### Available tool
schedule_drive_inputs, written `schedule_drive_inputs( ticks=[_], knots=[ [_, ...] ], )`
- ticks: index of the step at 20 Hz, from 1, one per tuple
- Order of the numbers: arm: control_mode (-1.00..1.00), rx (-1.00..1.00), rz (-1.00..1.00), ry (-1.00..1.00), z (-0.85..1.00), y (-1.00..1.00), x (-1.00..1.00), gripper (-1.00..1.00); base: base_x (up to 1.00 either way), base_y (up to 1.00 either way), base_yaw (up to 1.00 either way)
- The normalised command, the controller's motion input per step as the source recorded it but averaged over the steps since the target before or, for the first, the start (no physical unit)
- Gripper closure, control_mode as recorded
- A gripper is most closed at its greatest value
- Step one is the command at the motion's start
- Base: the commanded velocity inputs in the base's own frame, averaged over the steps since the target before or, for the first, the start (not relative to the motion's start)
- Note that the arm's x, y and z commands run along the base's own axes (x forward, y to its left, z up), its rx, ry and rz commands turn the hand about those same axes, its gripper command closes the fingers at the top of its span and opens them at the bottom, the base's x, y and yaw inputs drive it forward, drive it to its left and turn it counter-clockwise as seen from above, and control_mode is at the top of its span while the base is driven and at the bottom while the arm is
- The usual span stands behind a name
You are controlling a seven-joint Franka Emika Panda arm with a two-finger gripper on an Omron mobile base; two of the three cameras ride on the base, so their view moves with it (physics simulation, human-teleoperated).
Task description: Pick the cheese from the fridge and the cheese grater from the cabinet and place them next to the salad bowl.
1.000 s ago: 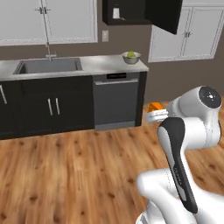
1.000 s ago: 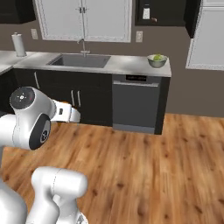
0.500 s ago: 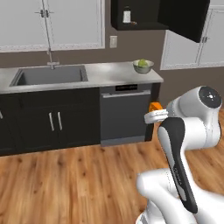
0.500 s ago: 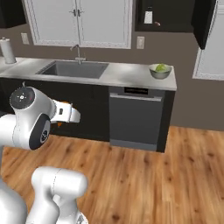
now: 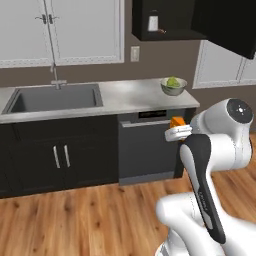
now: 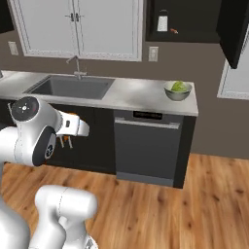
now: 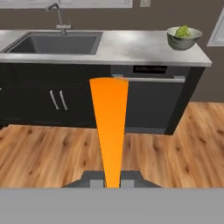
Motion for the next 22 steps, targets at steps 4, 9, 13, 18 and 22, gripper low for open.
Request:
schedule_drive_inputs(
  ticks=[4, 9, 13, 18, 22],
  knots=[
    [1.00, 0.00, 0.00, 0.00, 0.00, 0.00, 0.00, 1.00, 0.69, -0.34, 0.00],
    [1.00, 0.00, 0.00, 0.00, 0.00, 0.00, 0.00, 1.00, 0.59, -0.43, 0.00],
    [1.00, 0.00, 0.00, 0.00, 0.00, 0.00, 0.00, 1.00, 0.50, -0.47, -0.01],
    [1.00, 0.00, 0.00, 0.00, 0.00, 0.00, 0.00, 1.00, 0.53, -0.43, -0.02],
    [1.00, 0.00, 0.00, 0.00, 0.00, 0.00, 0.00, 1.00, 0.61, -0.29, -0.05]
  ],
)
